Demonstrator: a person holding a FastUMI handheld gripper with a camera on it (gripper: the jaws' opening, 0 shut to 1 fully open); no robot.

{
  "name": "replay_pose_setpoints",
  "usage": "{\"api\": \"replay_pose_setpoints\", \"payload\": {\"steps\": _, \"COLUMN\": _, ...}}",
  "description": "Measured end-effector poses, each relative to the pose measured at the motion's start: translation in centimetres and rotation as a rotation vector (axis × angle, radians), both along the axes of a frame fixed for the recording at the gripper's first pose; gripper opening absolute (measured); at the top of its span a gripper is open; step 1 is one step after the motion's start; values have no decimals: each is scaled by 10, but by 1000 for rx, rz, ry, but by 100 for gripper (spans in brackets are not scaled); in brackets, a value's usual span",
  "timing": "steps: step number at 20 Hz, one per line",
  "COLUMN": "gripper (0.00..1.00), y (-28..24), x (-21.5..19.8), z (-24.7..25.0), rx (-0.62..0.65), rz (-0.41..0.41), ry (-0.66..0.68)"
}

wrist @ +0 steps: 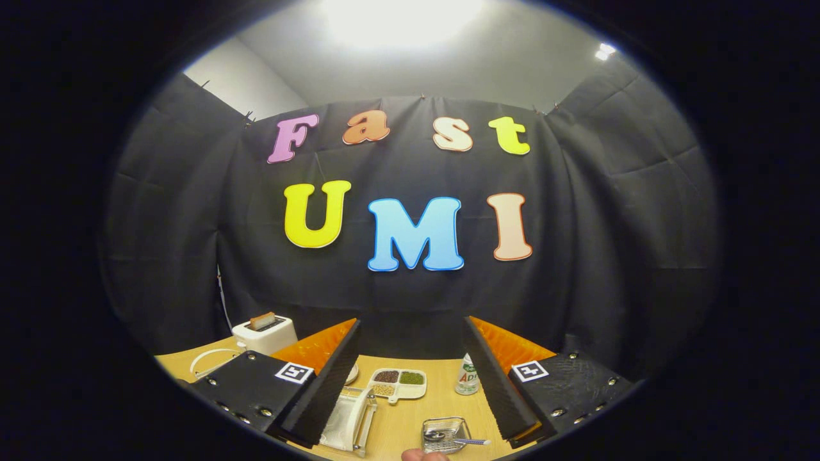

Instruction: Take the plate from the dish rack, then take the spoon from the basket and place it into the plate.

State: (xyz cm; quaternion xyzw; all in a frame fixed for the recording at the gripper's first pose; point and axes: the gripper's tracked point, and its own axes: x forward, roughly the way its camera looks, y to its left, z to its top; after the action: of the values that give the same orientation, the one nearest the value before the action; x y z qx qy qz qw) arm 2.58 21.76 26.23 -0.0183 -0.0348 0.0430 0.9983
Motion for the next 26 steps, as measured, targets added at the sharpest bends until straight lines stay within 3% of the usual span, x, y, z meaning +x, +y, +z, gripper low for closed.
{"api": "replay_pose_setpoints", "payload": {"steps": 14, "gripper": 97, "y": 83, "x": 34, "z": -75, "rx": 90, "rz": 95, "ry": 471}}
{"api": "replay_pose_setpoints", "payload": {"steps": 26, "gripper": 97, "y": 124, "x": 58, "z": -147, "rx": 4, "rz": 54, "ry": 812}}
